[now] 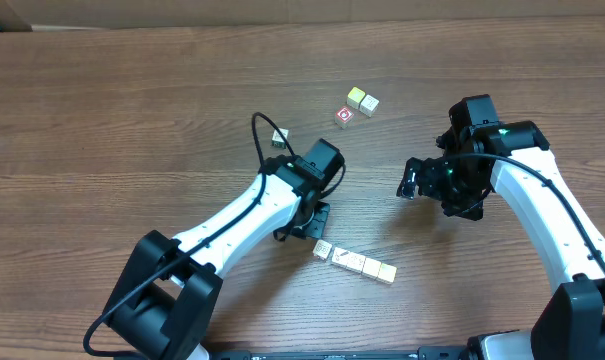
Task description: Flip 5 blocks
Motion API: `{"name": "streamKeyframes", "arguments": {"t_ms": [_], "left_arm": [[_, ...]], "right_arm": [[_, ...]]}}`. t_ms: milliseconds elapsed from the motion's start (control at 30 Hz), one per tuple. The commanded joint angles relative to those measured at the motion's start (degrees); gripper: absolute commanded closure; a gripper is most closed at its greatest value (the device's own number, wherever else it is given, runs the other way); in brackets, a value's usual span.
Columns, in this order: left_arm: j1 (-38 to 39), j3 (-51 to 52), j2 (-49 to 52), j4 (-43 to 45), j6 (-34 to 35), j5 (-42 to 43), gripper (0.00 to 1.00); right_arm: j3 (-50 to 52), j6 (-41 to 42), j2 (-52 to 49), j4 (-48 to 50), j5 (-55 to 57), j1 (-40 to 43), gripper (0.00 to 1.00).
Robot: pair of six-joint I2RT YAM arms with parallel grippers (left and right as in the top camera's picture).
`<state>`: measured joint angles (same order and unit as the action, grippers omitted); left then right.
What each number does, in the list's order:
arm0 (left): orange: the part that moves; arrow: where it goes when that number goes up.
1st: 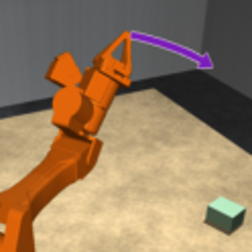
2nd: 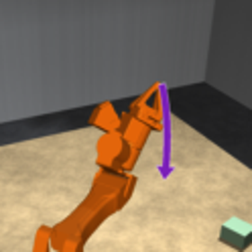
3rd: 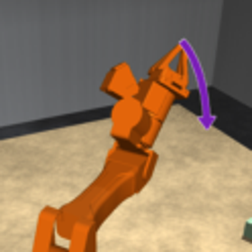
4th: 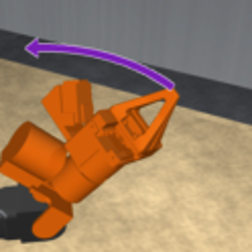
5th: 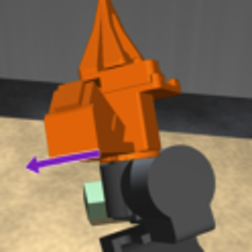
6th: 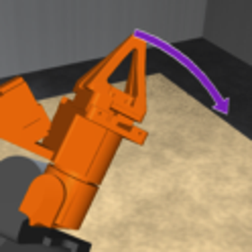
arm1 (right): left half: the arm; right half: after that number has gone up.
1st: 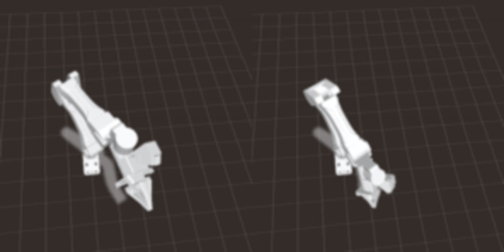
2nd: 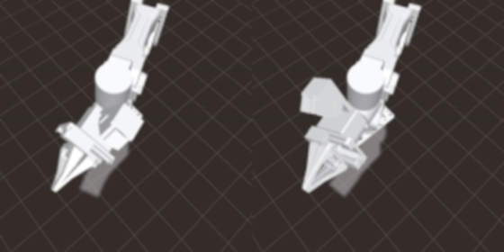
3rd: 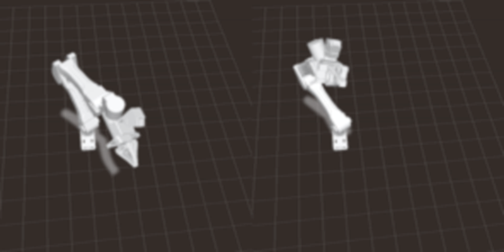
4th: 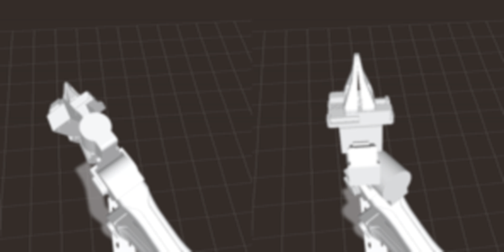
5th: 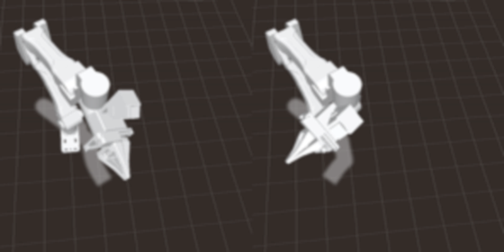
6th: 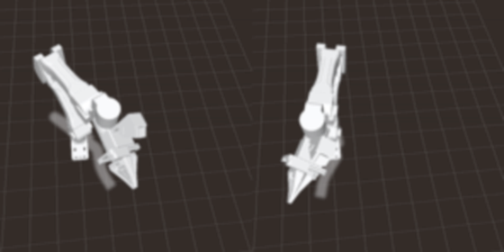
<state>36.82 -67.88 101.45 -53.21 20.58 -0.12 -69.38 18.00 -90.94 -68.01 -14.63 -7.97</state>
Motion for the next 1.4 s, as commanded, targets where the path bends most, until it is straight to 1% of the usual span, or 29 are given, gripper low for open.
{"name": "streamKeyframes", "arguments": {"t_ms": [0,167,367,667,1100,1367], "left_arm": [[-0.52,-0.33,-1.38,0.02,-1.64,-1.36,0.96],[0.26,1.14,-1.38,1.57,-3.50,0.87,0.96],[0.39,4.42,-1.38,3.28,-2.14,2.10,0.96],[0.42,6.40,-1.38,5.97,-2.60,7.54,0.96],[3.72,6.43,-1.38,6.80,-2.34,8.72,0.96],[3.74,6.43,-1.38,6.80,-2.14,8.46,0.96]], "right_arm": [[-1.14,-0.48,0.07,0.13,-0.07,-0.07,0.00],[-1.14,-0.48,0.07,0.07,-0.07,-0.07,0.00],[-1.14,-0.48,0.07,-0.24,-0.07,-0.07,0.00],[-1.14,-0.48,0.07,-0.28,-0.09,-0.07,0.00],[-1.14,-0.48,0.07,-0.70,-0.07,-0.07,0.00],[-1.14,-0.48,0.07,-0.92,-0.07,-0.07,0.00]]}}
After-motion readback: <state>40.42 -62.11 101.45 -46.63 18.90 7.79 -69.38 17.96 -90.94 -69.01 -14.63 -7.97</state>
